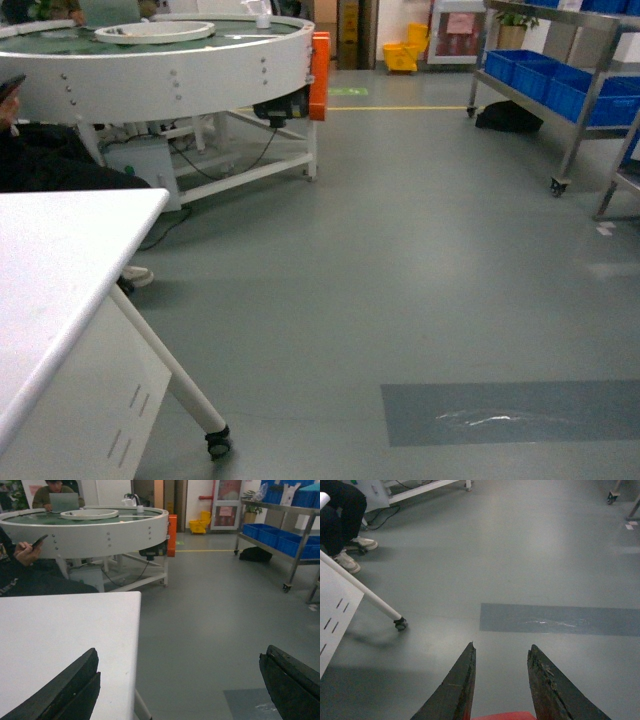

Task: Pick red block from blue box to shelf

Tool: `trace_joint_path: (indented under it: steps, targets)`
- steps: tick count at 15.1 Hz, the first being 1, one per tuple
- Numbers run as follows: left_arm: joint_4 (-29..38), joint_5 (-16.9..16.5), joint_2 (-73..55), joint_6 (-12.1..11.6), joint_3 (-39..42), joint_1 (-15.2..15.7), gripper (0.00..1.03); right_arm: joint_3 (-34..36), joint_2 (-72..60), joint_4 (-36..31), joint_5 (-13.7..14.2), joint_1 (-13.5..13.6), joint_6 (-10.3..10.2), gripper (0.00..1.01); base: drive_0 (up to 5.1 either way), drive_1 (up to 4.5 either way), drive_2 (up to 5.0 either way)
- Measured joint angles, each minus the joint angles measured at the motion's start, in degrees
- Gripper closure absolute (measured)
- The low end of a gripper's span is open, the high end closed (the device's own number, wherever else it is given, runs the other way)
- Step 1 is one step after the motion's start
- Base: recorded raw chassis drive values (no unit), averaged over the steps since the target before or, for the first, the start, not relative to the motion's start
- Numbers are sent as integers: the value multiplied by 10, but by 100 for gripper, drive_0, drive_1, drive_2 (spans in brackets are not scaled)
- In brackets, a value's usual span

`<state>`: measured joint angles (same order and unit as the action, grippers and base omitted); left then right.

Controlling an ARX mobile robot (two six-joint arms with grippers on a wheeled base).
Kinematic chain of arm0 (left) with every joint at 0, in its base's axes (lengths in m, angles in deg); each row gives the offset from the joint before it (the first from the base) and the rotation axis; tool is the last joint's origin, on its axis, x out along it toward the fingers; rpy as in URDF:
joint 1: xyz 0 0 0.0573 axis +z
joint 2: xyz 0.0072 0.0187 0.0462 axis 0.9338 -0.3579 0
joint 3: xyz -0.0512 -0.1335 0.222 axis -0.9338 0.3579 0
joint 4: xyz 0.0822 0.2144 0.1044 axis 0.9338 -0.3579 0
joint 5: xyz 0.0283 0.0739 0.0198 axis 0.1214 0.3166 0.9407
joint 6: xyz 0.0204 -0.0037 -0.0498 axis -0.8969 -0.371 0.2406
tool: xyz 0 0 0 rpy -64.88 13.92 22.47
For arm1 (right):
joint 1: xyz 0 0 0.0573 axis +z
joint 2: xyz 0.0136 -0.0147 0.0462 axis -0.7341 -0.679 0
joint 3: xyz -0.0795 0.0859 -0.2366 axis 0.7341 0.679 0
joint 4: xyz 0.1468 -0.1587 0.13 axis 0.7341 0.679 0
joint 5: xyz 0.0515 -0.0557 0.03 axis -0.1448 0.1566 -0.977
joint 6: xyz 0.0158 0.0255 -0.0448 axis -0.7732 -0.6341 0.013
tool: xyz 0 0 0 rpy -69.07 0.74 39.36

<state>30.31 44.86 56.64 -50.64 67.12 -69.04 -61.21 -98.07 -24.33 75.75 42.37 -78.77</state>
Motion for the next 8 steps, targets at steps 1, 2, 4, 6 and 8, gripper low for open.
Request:
trace_joint_path:
  steps: [1, 2, 4, 6, 8]
  targets:
    - [0, 0, 0, 0, 0, 0, 5, 0, 0, 0, 0, 0, 0, 74, -146, -146, -146]
    - [0, 0, 0, 0, 0, 0, 5, 0, 0, 0, 0, 0, 0, 74, -155, 124, -434]
    - [1, 0, 0, 0, 0, 0, 5, 0, 2, 0, 0, 0, 0, 75, -169, 262, -599]
    - [0, 0, 0, 0, 0, 0, 5, 0, 0, 0, 0, 0, 0, 75, -156, 275, -586]
    - [0, 0, 0, 0, 0, 0, 5, 0, 0, 1, 0, 0, 0, 75, -163, 268, -593]
